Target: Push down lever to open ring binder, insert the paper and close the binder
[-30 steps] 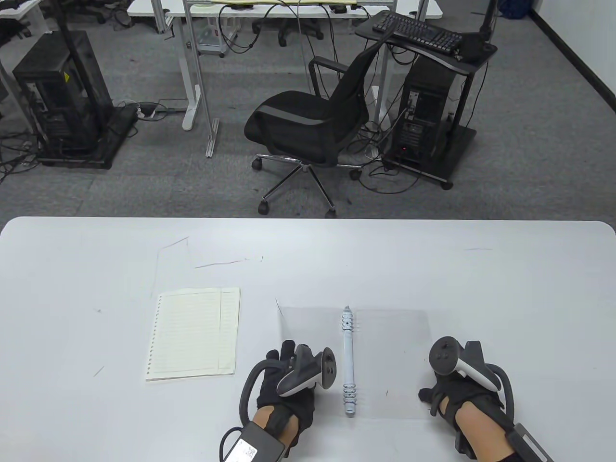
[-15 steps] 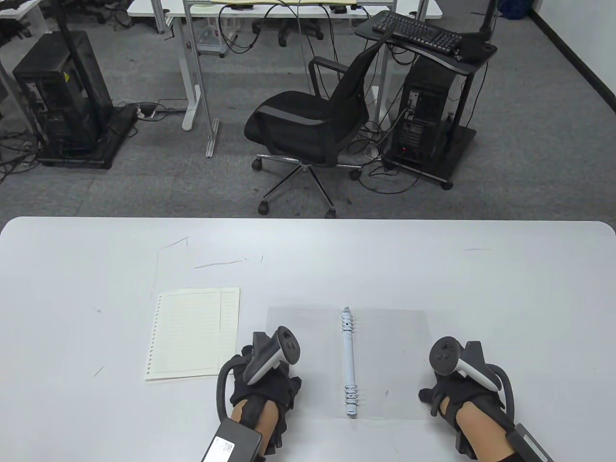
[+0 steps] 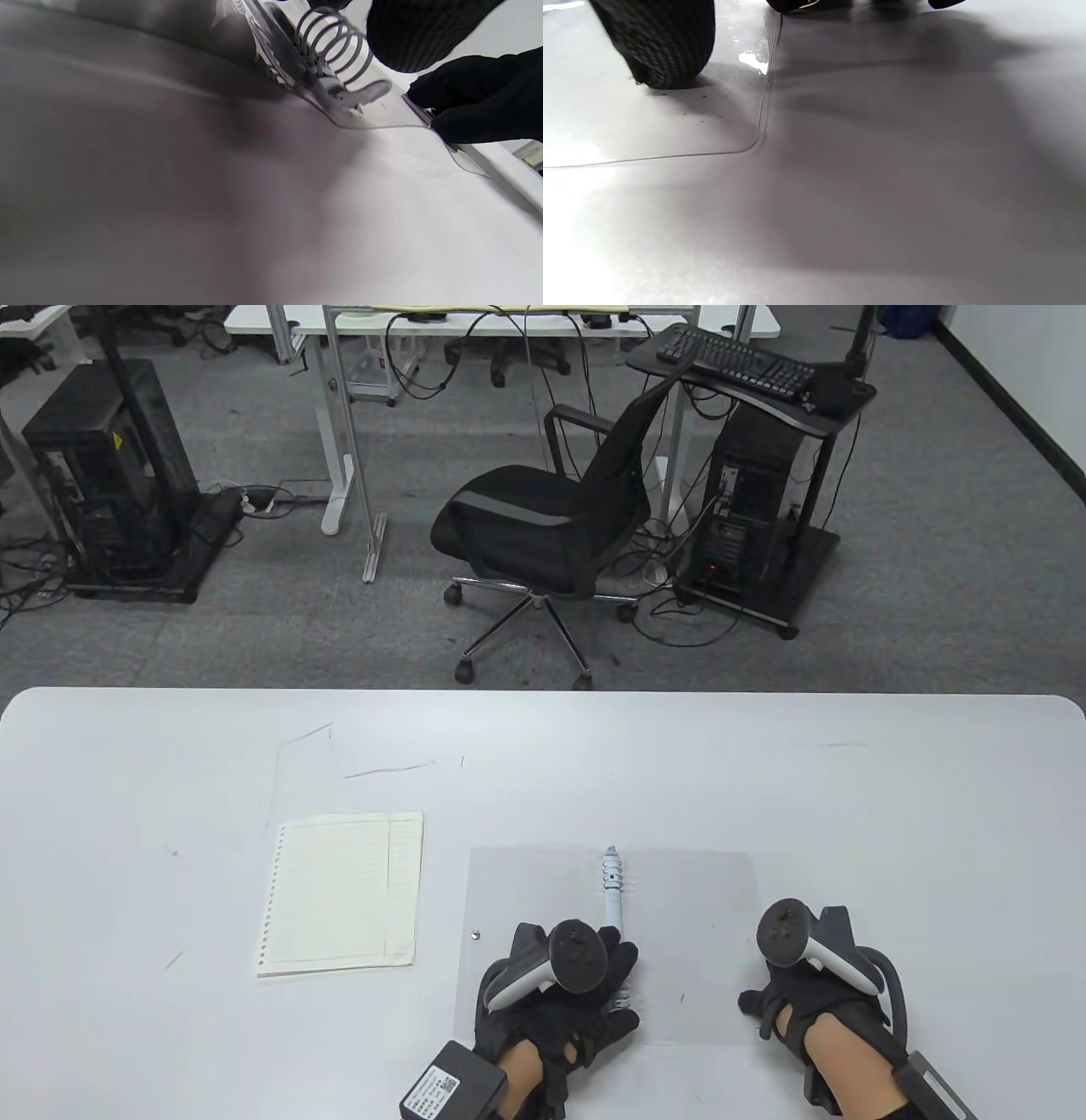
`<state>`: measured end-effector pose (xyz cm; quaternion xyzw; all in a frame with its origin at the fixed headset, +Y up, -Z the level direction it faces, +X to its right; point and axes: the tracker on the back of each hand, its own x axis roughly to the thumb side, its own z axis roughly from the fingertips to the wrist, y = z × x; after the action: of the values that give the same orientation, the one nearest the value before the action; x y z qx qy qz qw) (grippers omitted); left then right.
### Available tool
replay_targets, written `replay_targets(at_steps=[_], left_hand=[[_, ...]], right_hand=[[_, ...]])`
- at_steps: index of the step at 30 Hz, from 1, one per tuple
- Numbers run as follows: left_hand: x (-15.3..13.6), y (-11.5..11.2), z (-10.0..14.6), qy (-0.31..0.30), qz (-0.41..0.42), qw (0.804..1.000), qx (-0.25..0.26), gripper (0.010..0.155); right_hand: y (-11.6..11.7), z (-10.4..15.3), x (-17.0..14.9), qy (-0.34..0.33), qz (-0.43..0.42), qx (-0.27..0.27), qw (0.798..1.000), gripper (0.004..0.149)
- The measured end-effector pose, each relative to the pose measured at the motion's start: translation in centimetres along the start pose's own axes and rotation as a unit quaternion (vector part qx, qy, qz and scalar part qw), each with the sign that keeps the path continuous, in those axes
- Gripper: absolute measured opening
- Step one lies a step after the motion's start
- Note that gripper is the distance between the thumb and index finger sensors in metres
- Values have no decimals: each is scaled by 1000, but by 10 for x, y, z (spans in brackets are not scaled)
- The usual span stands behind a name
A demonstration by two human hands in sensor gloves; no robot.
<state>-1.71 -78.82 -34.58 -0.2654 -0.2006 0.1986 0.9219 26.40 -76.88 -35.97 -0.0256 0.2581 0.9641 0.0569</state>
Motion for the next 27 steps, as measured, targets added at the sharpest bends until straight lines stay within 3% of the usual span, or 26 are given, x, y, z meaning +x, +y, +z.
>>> replay_targets(at_steps=[7, 11, 13, 15, 16, 18, 21, 23, 27], left_hand=[[0, 0, -3, 27, -4, 999, -25, 73], [0, 0, -3, 31, -2, 999, -18, 71], [1, 0, -3, 34, -8, 999, -17, 71], [1, -1, -4, 34, -8, 999, -14, 70], [1, 0, -3, 35, -6, 999, -13, 70], [1, -1, -3, 35, -5, 999, -11, 69], [1, -1, -3, 37, -5, 999, -3, 69], [2, -1, -3, 38, -5, 999, 1, 69], [1, -1, -4, 40, 1, 999, 6, 68]], right_hand=[[-1, 1, 2, 4, 5, -3, 1000, 82], [-11, 9, 16, -14, 19, -41, 999, 84], [-24, 14, 35, -52, -1, -83, 995, 83], [-33, 11, 59, -131, -39, -97, 986, 78], [-35, 6, 74, -171, -65, -83, 979, 76], [-39, -6, 95, -190, -94, -62, 975, 73], [-44, -30, 130, -204, -62, -88, 973, 74], [-46, -44, 145, -202, -42, -102, 973, 73], [-43, -70, 162, -169, -33, -77, 982, 71]])
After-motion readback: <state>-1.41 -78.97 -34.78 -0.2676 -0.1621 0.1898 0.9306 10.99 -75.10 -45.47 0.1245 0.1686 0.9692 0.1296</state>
